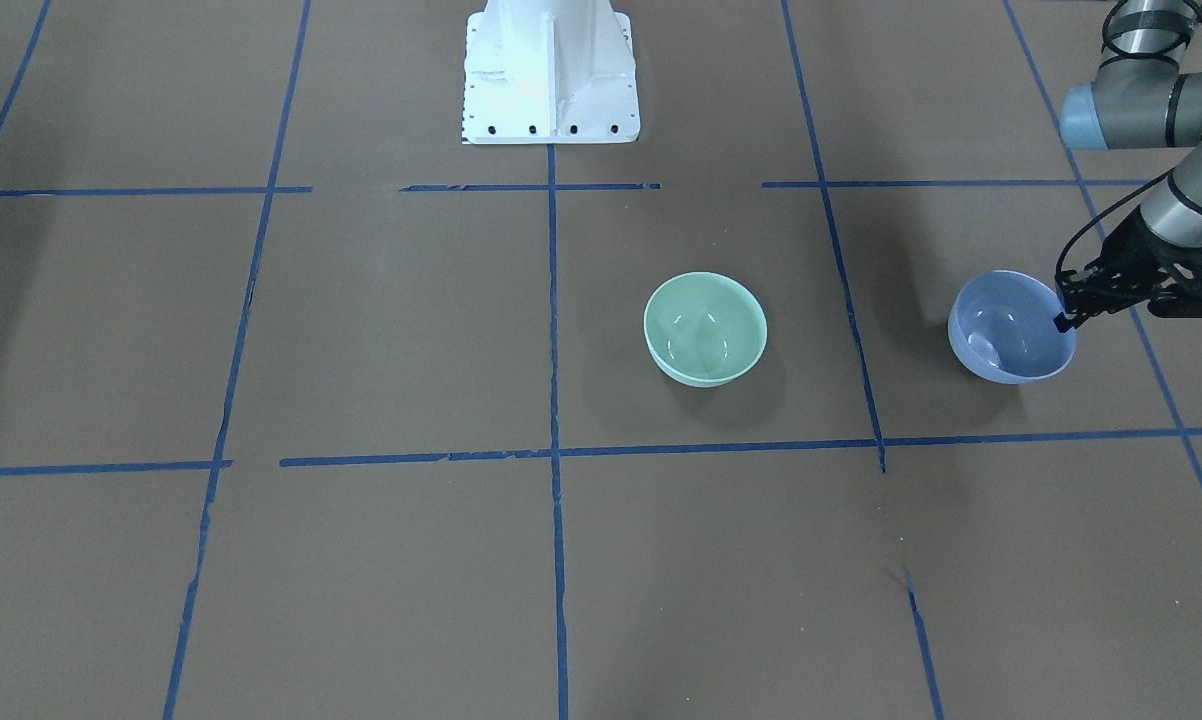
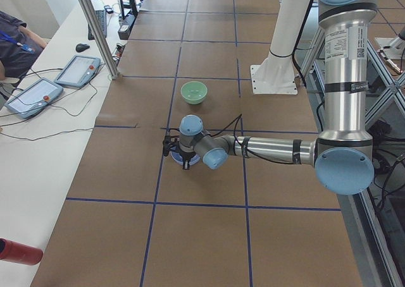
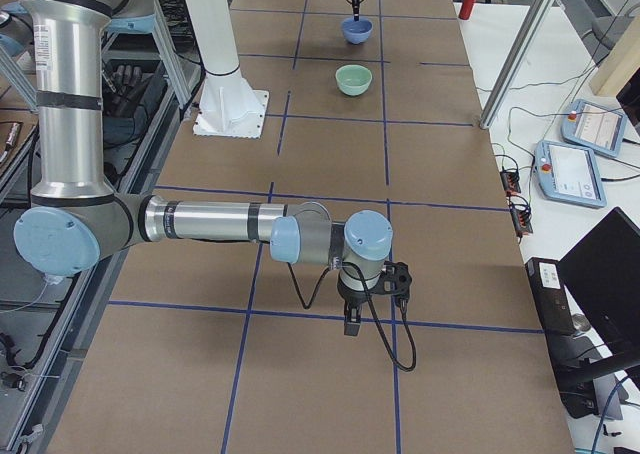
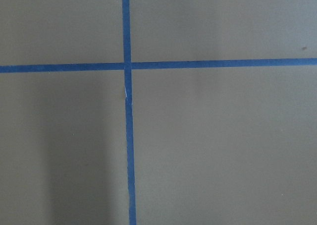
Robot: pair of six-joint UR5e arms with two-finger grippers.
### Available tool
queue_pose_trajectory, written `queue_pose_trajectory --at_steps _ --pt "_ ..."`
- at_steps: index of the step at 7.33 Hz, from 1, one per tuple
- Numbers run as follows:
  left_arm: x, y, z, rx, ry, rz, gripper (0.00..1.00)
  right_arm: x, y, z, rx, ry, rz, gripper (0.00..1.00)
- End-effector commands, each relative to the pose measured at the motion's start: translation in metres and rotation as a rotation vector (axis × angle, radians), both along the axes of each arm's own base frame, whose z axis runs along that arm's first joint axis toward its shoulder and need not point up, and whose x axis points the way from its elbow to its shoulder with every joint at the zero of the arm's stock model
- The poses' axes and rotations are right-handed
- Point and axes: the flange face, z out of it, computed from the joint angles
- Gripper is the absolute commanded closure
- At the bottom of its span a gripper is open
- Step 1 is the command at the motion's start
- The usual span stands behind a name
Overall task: Stack blue bowl on green bowl
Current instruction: 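Lower the left gripper onto the blue bowl's rim and grasp it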
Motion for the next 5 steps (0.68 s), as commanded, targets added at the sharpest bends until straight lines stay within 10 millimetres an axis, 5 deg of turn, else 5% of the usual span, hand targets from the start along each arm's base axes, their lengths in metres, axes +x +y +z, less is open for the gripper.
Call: queue_pose_trajectory --at_steps 1,4,5 --pt "-0.004 0.000 -0.018 0.025 0.013 -0.008 1.00 0.000 0.000 0.000 -0.001 0.000 0.002 0.00" --pt "-0.005 0.002 -0.134 -0.040 0.024 -0.061 1.00 0.000 0.000 0.000 0.000 0.000 0.000 0.00" --pt "0.005 -0.014 -0.173 -0.102 0.065 -0.139 1.00 0.000 0.000 0.000 0.000 0.000 0.001 0.00"
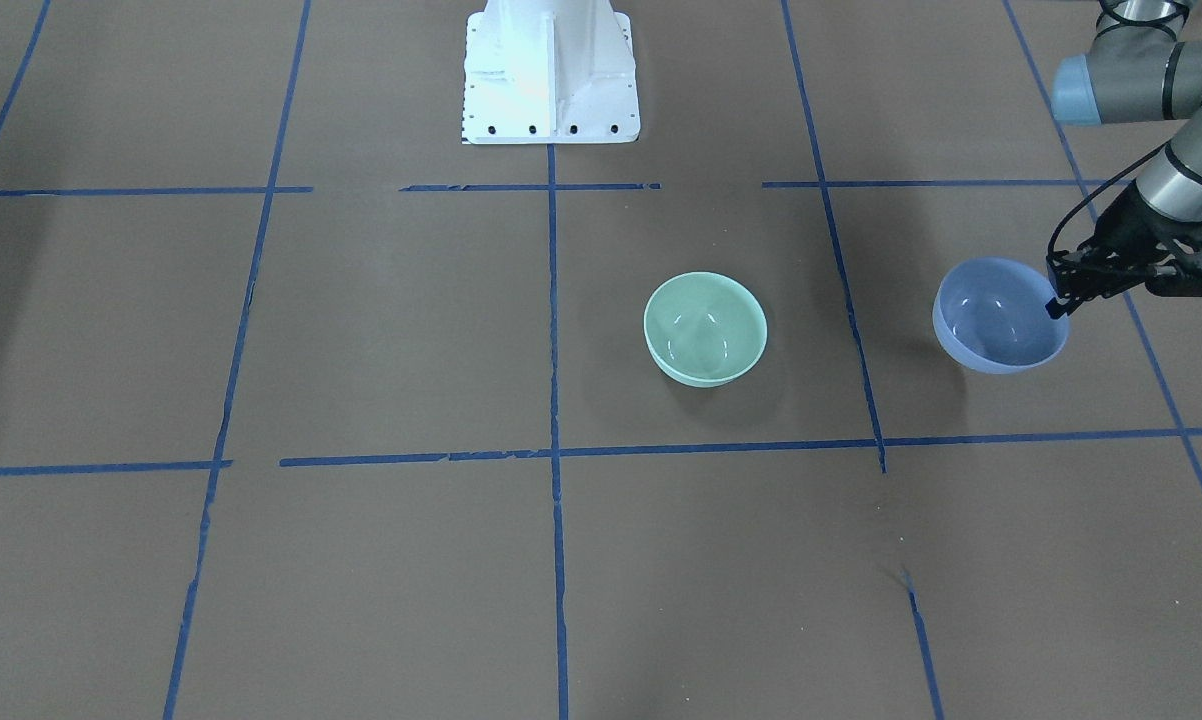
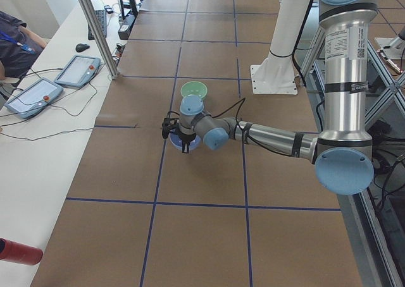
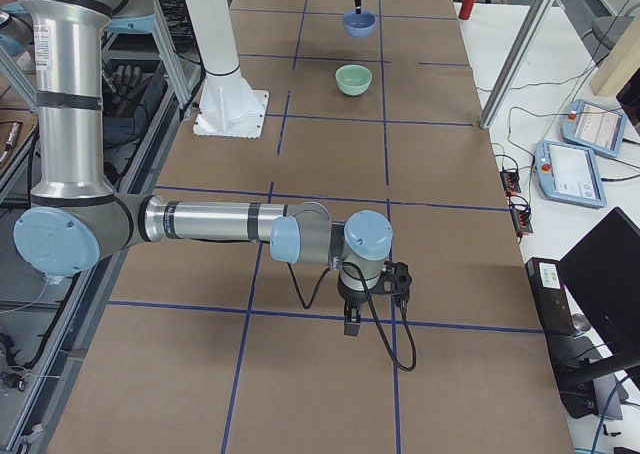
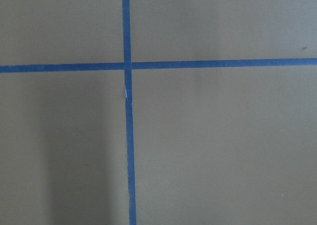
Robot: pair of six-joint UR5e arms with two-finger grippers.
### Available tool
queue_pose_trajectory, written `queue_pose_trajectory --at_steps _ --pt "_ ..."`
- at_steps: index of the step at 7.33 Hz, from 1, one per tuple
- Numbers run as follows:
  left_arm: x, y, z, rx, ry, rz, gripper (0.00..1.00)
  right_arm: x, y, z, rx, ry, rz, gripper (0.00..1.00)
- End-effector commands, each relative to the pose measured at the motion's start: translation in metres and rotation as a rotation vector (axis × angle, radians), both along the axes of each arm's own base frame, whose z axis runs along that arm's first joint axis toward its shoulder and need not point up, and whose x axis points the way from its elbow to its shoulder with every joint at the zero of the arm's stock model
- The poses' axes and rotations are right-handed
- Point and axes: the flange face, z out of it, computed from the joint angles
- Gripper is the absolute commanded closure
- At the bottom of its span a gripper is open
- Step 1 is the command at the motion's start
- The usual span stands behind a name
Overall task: Stack blue bowl on green bowl
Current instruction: 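Lift the blue bowl with the left gripper and carry it over the green bowl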
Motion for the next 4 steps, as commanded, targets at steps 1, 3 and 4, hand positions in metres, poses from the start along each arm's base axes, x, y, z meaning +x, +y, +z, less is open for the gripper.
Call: queue_pose_trajectory --at_steps 1,3,4 --pt "0.039 -0.020 -0.096 -0.120 0.096 -0.116 1.00 0.000 0.000 0.000 -0.001 0.000 0.001 0.00" --pt "0.131 -0.005 -0.172 -0.246 0.165 -0.111 1.00 0.000 0.000 0.000 0.000 0.000 0.000 0.00" --pt "0.171 0.005 -0.193 -0.272 0.149 -0.135 1.00 0.000 0.000 0.000 0.000 0.000 0.000 0.00"
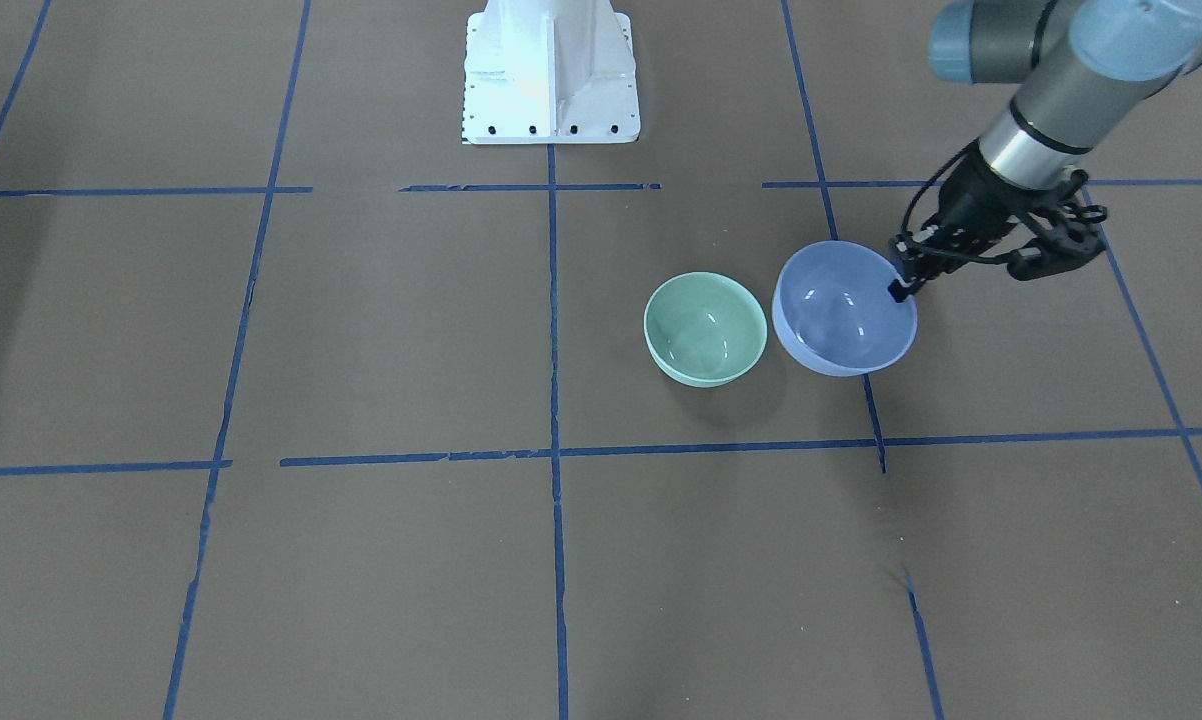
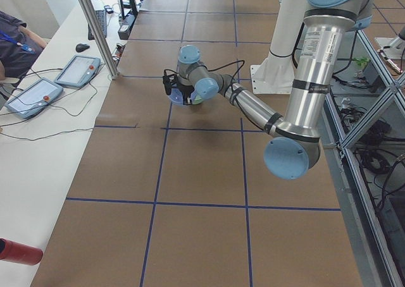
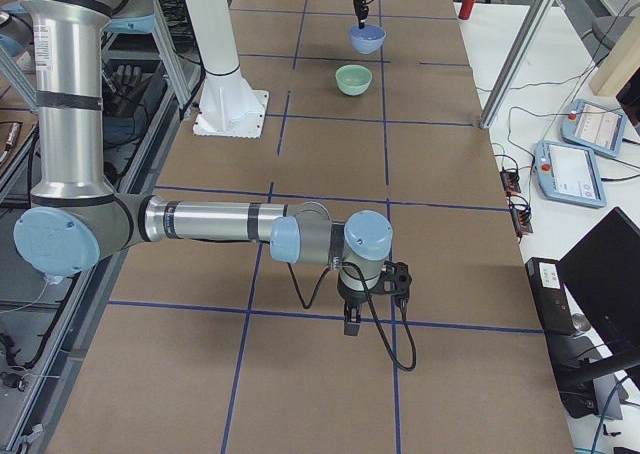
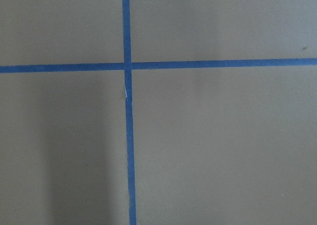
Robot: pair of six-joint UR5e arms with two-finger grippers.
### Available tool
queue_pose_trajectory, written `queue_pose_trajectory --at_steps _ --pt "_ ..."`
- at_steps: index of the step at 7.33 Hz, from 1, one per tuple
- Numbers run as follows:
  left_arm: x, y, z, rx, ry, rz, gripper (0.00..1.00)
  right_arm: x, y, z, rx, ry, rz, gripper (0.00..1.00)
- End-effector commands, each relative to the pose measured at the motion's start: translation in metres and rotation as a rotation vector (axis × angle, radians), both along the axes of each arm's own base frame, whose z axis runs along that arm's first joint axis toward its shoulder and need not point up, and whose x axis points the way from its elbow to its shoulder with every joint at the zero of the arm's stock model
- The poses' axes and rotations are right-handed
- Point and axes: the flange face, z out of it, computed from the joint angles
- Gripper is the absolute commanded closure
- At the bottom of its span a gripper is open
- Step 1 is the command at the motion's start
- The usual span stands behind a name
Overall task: Stack blue bowl on green bowl
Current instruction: 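Lift the blue bowl with the left gripper and carry it over the green bowl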
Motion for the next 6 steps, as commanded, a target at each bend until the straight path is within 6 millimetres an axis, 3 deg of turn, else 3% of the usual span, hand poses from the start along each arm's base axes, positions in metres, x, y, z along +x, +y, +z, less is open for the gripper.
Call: queue_pose_trajectory --at_steps 1,3,6 --pt "0.077 0.026 -0.038 -0.067 -0.012 -0.028 1.00 0.001 0.000 0.000 -0.001 0.000 0.002 0.00" --pt "0.109 0.034 -0.027 -0.088 -0.046 -0.029 1.00 0.000 0.000 0.000 0.000 0.000 0.000 0.00" --pt "0.130 0.031 -0.011 -0.106 -0.076 -0.015 1.00 0.000 0.000 0.000 0.000 0.000 0.000 0.00"
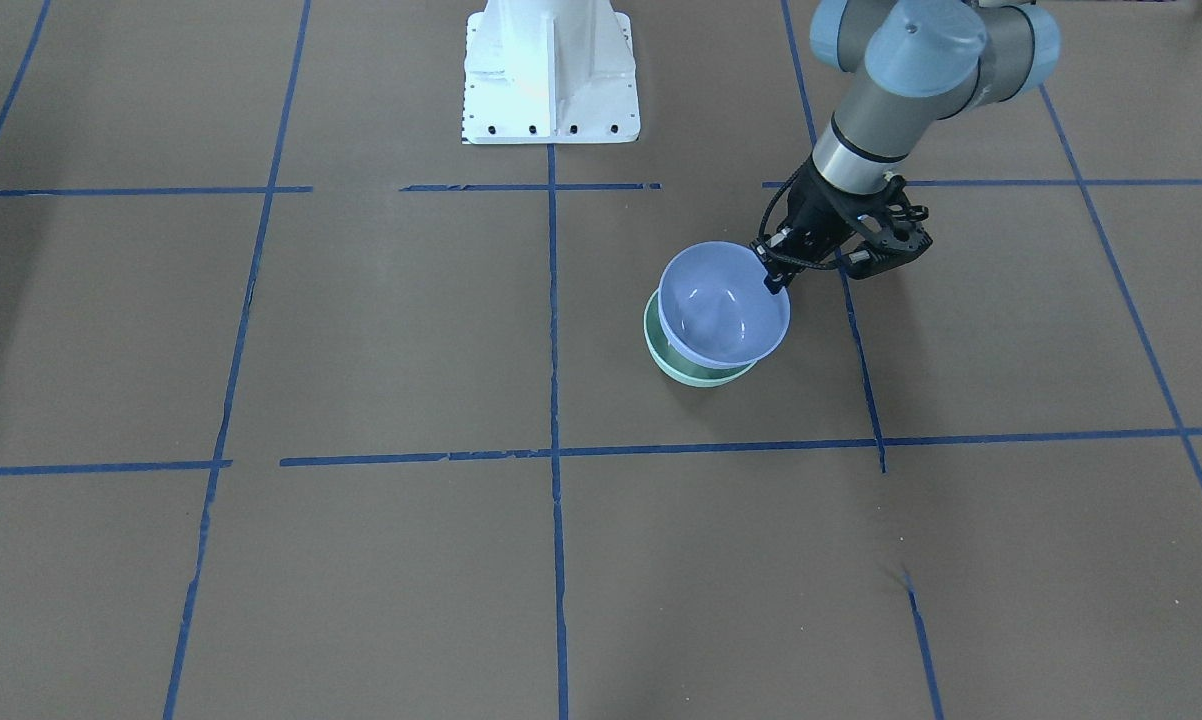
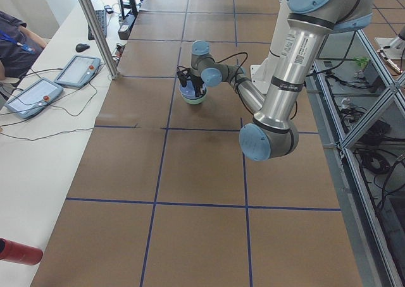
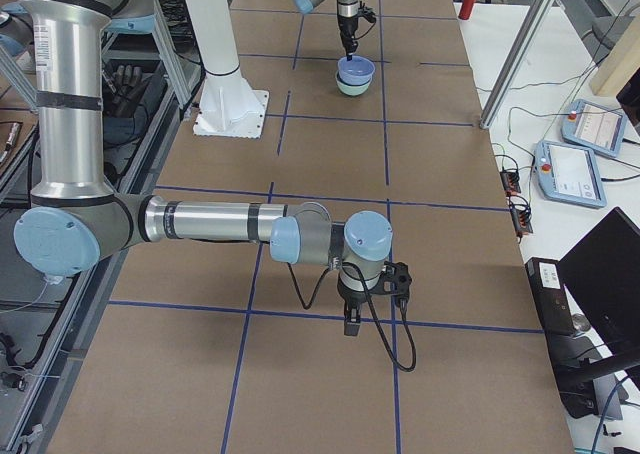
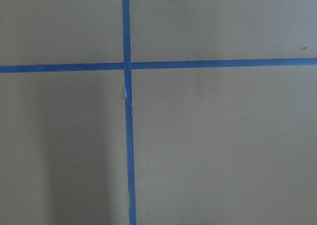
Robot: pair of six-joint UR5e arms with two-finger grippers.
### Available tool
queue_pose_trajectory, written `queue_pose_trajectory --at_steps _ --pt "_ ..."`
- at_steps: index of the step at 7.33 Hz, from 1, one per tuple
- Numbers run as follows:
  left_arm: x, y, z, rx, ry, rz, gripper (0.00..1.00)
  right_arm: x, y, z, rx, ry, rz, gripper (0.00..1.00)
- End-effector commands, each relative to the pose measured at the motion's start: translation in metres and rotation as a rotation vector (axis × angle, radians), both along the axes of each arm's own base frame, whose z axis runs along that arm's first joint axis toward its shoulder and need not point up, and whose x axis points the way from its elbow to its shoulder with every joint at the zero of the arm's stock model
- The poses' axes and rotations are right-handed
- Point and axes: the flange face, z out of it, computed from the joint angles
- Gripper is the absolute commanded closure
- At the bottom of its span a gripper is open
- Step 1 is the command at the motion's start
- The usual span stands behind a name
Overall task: Stack blue bowl on green bowl
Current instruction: 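Lower the blue bowl into the green bowl and open the left gripper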
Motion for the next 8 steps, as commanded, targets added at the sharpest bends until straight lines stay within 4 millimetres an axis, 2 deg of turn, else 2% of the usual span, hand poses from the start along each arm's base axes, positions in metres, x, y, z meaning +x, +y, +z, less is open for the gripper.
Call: queue_pose_trajectory --at_steps 1,3,4,5,6,7,8 --pt "0.010 0.001 0.005 -0.007 -0.010 0.011 1.00 0.000 0.000 0.000 -0.001 0.000 0.000 0.00" --pt "0.011 0.000 0.009 -0.009 -0.016 0.013 1.00 0.000 0.000 0.000 0.000 0.000 -0.001 0.00" --pt "0.011 0.000 0.009 -0.009 -0.017 0.009 0.58 0.000 0.000 0.000 0.000 0.000 -0.001 0.00" --pt "0.010 -0.001 0.010 -0.006 -0.023 -0.002 0.01 0.000 0.000 0.000 0.000 0.000 0.001 0.00" --pt "0.005 0.000 0.003 0.004 -0.012 -0.007 0.00 0.000 0.000 0.000 0.000 0.000 0.001 0.00" --pt "-0.008 0.004 -0.007 0.028 0.011 -0.005 0.00 0.000 0.000 0.000 0.000 0.000 -0.001 0.00" --pt "-0.028 -0.006 -0.004 0.063 0.006 -0.010 0.00 0.000 -0.001 -0.001 0.002 0.000 -0.001 0.00"
